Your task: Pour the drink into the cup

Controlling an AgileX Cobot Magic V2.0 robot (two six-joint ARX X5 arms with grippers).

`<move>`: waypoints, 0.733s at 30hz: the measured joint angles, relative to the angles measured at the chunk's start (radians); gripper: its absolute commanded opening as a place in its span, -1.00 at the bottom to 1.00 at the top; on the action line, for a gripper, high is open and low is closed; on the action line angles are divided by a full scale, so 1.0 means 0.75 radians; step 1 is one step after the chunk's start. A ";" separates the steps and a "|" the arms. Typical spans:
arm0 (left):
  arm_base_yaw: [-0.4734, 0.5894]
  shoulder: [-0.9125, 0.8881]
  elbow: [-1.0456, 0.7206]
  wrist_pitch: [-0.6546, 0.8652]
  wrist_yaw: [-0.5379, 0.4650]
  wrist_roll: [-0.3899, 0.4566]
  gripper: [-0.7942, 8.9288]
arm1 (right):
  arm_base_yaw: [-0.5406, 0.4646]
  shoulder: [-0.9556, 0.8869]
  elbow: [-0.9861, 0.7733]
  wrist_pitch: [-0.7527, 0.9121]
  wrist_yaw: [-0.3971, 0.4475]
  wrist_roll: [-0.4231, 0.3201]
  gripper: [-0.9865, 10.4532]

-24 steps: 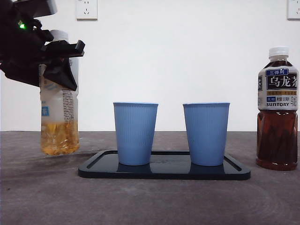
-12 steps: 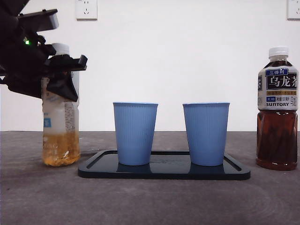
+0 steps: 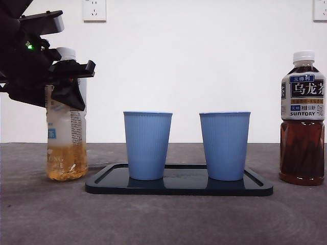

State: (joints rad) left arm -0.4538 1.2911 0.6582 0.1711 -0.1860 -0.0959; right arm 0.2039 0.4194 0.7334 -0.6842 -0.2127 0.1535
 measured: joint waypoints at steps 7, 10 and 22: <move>0.000 -0.001 0.000 0.013 -0.004 -0.001 -0.04 | 0.000 0.000 0.000 0.000 0.000 0.001 -0.14; 0.000 -0.012 0.001 0.021 -0.008 -0.001 0.00 | 0.000 0.000 0.000 0.000 0.000 0.001 -0.14; -0.002 -0.208 0.013 -0.195 -0.007 -0.047 0.07 | 0.000 0.000 0.000 -0.012 -0.003 0.001 -0.14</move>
State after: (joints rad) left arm -0.4549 1.1355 0.6682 0.0250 -0.1909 -0.1314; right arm 0.2039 0.4194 0.7334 -0.6930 -0.2146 0.1543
